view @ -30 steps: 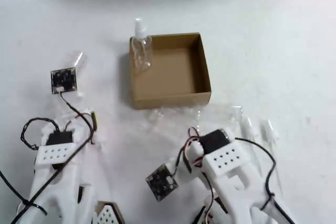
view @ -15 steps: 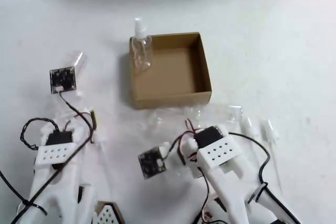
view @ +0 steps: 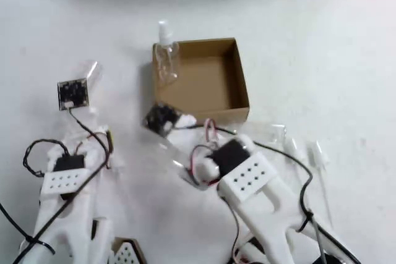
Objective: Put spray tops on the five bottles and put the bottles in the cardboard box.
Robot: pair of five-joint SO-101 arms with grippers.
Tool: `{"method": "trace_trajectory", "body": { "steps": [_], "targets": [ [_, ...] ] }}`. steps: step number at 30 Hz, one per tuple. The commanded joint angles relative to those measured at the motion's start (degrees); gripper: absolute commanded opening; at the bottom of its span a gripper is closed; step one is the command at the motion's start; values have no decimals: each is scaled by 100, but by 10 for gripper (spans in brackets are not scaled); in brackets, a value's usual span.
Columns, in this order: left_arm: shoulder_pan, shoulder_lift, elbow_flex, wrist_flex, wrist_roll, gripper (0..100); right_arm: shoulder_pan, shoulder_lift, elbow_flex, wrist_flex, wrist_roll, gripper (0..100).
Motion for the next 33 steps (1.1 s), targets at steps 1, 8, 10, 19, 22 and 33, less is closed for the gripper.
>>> {"method": "trace_trajectory", "body": {
  "steps": [1,8,10,19,22,33],
  "targets": [
    [-57,-198,-35,-158,70,50,-189,-66,-185,-796,-1336,22],
    [-189,-198,-62,-167,70,50,-207,-66,1108,-3055,-2576,21],
    [-259,-198,-123,-167,70,49,-321,-66,1389,-3495,-2655,22],
    [-259,-198,-123,-167,70,50,-954,-66,1899,-4066,-2690,144],
    [-251,-198,-123,-167,70,49,-1059,-66,1899,-4031,-2690,239],
    [-242,-198,-123,-167,70,50,-1103,-136,1451,-3354,-1978,337]
  ]
}}
